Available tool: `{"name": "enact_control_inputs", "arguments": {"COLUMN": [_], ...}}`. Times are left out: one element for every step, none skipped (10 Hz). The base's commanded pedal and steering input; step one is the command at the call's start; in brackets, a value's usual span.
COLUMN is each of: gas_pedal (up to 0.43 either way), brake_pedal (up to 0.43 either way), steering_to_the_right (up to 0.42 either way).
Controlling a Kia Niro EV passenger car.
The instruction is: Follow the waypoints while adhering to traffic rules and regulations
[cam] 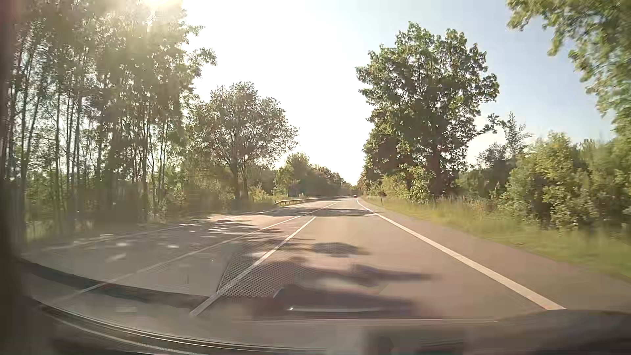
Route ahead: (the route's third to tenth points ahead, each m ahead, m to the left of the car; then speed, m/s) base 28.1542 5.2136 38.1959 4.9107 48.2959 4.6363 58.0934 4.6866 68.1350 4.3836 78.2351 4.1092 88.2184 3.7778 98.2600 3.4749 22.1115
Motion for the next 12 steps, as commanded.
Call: {"name": "enact_control_inputs", "arguments": {"gas_pedal": [0.409,0.409,0.409,0.409,0.409,0.409,0.409,0.409,0.409,0.409,0.409,0.409], "brake_pedal": [0.006,0.006,0.006,0.006,0.006,0.006,0.006,0.006,0.006,0.006,0.006,0.006], "steering_to_the_right": [0.002,0.002,0.003,0.003,0.004,0.004,0.004,0.004,0.004,0.004,0.004,0.004]}}
